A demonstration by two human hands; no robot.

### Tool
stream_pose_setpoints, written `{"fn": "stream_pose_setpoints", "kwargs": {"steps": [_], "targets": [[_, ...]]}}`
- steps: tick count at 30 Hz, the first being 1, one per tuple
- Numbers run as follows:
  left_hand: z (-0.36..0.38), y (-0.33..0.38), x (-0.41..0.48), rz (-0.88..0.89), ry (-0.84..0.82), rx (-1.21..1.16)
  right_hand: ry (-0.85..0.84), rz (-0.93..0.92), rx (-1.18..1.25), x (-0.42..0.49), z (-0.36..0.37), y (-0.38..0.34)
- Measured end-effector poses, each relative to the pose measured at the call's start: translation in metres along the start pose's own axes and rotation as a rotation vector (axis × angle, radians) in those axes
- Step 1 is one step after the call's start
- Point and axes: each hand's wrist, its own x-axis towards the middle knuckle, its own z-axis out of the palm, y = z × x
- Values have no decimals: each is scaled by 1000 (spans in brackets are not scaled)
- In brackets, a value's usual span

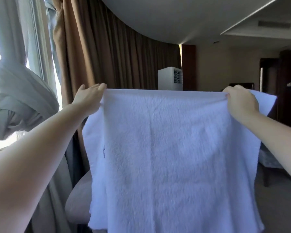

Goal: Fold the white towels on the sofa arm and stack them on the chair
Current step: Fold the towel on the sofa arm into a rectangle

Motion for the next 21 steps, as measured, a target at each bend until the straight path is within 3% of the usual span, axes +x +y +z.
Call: {"fn": "stream_pose_setpoints", "kwargs": {"steps": [5, 12, 17, 21], "targets": [[69, 27, -18, 10, -260, -39, -170, 47, -82, -37, 73, 24], [187, 91, -53, 75, -622, -253, -605, 164, -335, -87, 170, 68], [225, 108, -65, 81, -623, -344, -723, 199, -321, -117, 213, 65], [245, 88, -85, -111, -581, -614, -765, 154, -282, -135, 239, 31]]}}
